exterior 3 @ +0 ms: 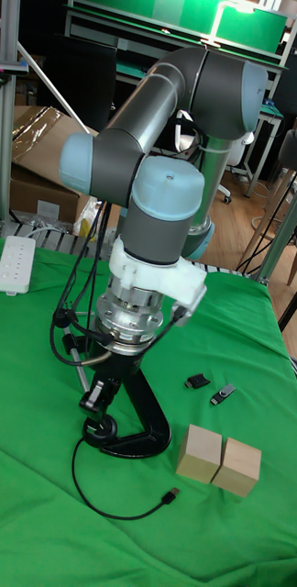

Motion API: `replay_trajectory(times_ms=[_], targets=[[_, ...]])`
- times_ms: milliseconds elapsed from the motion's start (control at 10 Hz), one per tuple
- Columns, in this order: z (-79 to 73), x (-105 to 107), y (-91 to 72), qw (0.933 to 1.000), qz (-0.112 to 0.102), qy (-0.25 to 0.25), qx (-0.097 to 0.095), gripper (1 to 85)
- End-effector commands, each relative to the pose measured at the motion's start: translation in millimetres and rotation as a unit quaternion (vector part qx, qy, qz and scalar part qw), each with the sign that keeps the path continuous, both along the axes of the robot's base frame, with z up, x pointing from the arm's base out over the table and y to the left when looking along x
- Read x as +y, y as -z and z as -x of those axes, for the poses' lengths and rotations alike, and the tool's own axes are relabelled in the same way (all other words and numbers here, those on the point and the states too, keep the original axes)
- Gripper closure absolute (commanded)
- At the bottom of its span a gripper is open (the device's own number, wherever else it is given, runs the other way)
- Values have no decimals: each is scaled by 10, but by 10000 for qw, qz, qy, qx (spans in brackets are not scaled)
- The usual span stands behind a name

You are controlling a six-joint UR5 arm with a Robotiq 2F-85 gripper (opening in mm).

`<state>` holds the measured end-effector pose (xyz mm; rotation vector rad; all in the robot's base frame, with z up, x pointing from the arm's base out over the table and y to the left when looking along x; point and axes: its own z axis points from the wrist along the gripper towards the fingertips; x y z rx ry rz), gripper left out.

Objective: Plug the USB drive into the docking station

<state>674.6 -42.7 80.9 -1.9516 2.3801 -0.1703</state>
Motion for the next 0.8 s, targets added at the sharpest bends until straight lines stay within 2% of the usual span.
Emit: replay_trajectory(times_ms=[0, 100, 200, 300, 400, 500, 600, 700], targets=[[-46, 98, -25, 9739, 87, -2269, -4, 840], [-23, 170, -22, 9561, 26, -2930, 17, 840], [-9, 259, -24, 9343, -62, -3564, -9, 840], [-26, 249, -25, 9141, 37, -4054, -33, 840], [-16, 310, -28, 8919, -12, -4522, -68, 840], [-14, 423, -39, 8713, -149, -4901, -177, 840], [-30, 517, -53, 8587, -253, -5110, -305, 840], [-153, 568, -80, 8537, -203, -5173, -567, 840]])
